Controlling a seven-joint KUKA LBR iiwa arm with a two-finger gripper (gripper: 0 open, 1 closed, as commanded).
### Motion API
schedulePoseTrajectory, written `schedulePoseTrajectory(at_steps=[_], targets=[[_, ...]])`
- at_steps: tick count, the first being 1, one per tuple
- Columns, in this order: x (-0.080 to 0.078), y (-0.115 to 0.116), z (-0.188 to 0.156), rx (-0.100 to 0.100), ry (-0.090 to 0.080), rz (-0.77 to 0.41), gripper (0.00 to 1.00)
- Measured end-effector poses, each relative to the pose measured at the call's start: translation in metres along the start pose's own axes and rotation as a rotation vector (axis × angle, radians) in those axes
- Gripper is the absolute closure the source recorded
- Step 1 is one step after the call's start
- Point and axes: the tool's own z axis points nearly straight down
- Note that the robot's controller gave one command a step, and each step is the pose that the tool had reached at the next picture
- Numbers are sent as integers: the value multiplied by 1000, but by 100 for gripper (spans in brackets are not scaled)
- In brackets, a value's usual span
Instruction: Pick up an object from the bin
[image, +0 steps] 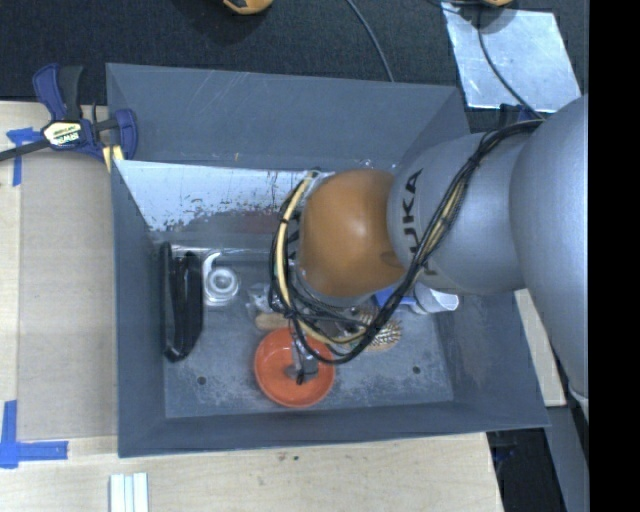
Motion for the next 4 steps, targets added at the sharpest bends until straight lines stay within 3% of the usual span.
schedulePoseTrajectory(at_steps=[1, 2, 3, 4], targets=[[-8, 45, -12, -2, -5, -285, 0], [-6, 46, 19, 1, 0, -512, 0], [19, 50, 18, 0, -7, -715, 100], [19, 50, 18, 0, -7, -715, 100]])
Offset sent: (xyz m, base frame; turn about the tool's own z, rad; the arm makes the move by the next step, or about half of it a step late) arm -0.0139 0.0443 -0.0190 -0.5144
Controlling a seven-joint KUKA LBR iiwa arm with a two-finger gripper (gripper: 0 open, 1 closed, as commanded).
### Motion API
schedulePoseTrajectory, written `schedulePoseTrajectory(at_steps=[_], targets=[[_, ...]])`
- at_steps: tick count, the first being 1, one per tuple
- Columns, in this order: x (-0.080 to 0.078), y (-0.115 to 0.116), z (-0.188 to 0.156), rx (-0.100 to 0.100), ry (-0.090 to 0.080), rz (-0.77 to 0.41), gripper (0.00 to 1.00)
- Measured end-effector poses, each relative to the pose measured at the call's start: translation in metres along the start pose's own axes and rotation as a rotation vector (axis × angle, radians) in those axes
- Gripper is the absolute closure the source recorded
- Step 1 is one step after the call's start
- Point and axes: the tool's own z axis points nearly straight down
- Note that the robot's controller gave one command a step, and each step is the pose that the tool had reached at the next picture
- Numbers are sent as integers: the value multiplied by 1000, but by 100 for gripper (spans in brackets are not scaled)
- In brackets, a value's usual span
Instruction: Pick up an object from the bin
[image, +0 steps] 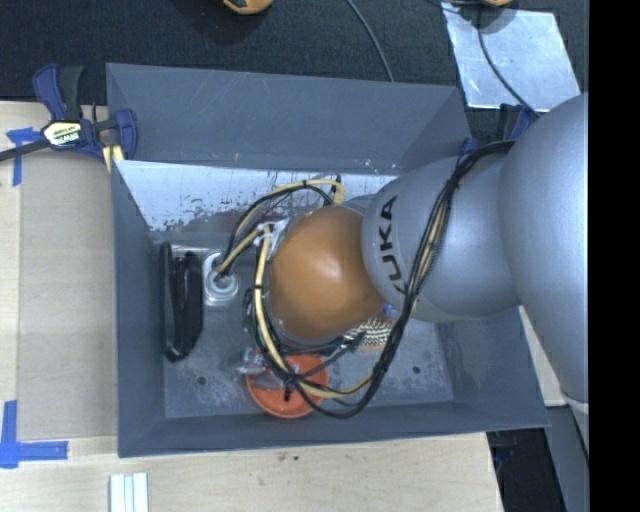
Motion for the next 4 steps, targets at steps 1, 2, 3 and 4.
schedulePoseTrajectory(at_steps=[1, 2, 3, 4], targets=[[0, 0, -3, 1, -2, 3, 100], [1, 1, -37, -4, 2, 3, 100], [-1, 0, -58, -1, -2, 6, 100], [-1, -1, -68, 1, -4, 8, 100]])
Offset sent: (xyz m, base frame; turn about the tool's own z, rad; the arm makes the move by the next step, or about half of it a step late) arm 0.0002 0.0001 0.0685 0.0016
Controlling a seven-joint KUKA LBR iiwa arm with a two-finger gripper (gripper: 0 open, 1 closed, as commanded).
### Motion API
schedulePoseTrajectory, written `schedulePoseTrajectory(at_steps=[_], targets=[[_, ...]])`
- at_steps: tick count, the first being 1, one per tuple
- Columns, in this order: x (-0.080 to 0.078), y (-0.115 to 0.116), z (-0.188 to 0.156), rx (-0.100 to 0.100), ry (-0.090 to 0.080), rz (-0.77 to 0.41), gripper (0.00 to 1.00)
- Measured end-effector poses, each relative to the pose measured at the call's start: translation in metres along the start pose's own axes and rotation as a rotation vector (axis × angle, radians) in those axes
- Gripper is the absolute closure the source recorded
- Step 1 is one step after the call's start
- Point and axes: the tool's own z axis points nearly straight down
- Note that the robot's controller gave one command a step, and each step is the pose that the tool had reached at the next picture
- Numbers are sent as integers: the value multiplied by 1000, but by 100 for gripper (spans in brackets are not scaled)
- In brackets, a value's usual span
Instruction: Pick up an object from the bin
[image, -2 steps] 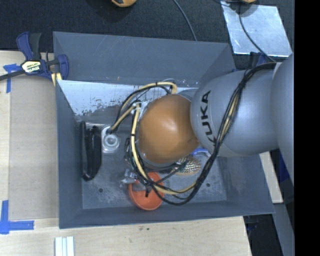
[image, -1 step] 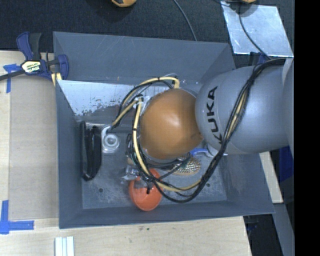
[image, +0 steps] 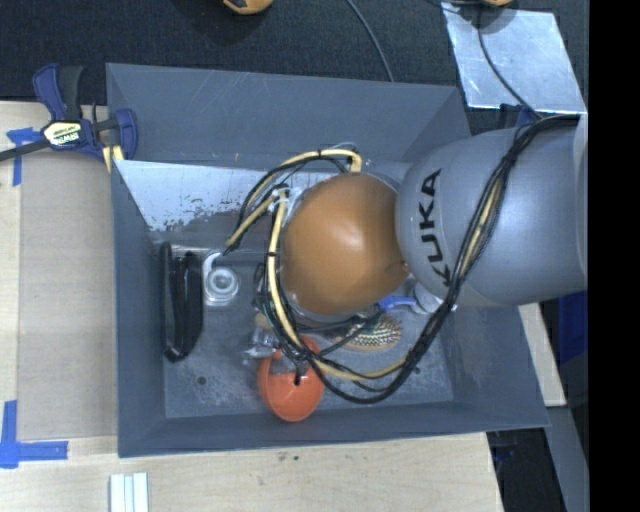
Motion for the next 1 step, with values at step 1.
schedulePoseTrajectory(at_steps=[1], targets=[[0, 1, -19, -5, 3, 1, 100]])
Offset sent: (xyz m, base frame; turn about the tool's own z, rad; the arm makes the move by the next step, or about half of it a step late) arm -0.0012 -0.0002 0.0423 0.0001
